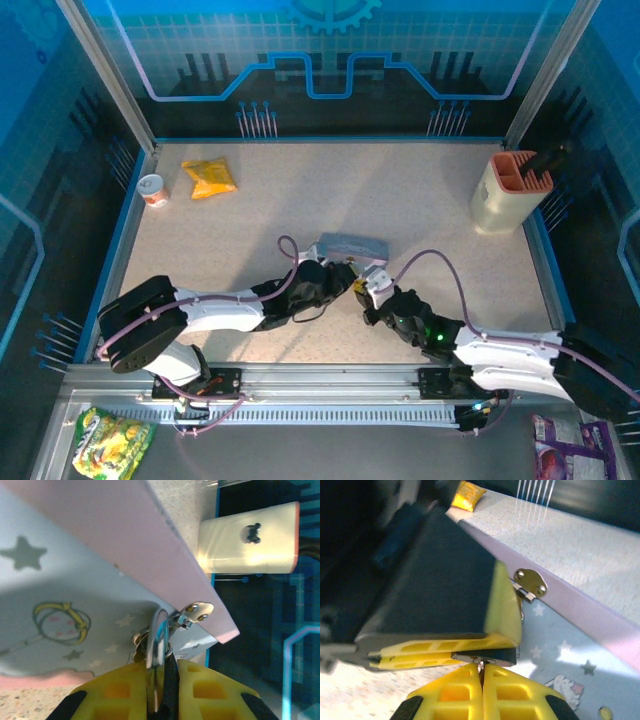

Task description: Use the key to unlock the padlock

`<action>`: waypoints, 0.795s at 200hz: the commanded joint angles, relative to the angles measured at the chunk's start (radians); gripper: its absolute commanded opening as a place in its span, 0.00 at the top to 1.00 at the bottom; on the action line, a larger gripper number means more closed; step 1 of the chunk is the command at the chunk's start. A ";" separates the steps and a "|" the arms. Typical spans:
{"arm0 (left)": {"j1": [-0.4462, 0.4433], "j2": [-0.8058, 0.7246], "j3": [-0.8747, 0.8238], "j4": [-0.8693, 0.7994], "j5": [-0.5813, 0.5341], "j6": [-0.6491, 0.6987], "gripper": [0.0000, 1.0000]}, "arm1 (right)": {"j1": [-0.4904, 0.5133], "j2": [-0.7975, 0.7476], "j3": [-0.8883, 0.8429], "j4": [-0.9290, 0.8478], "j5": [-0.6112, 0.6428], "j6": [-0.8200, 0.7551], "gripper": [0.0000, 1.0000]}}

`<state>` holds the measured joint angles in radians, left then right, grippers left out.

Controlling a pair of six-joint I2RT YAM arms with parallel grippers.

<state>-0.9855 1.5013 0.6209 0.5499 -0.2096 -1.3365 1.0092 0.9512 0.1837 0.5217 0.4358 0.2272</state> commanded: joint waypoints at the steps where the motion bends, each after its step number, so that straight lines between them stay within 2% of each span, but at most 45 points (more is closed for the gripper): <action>1: -0.007 0.015 -0.003 0.002 -0.054 0.010 1.00 | -0.029 -0.064 0.046 -0.073 -0.012 0.382 1.00; 17: -0.008 0.026 0.012 -0.021 -0.054 0.023 1.00 | -0.030 -0.066 0.072 -0.165 -0.004 0.396 1.00; 90: -0.004 0.071 0.060 -0.104 -0.043 0.046 0.98 | -0.031 -0.024 0.073 -0.303 -0.025 0.388 1.00; 130: 0.024 0.096 0.068 -0.207 -0.102 0.096 0.98 | -0.032 0.041 0.128 -0.496 -0.076 0.444 1.00; 143: 0.039 0.119 0.065 -0.222 -0.114 0.114 1.00 | -0.034 0.058 0.129 -0.516 -0.112 0.453 0.92; 159: 0.051 0.159 0.072 -0.221 -0.098 0.136 1.00 | -0.046 0.061 0.122 -0.519 -0.164 0.444 0.73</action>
<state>-0.9947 1.5978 0.6849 0.4210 -0.2081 -1.2621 0.9829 1.0054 0.3088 0.1421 0.3470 0.6346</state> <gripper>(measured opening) 0.143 0.156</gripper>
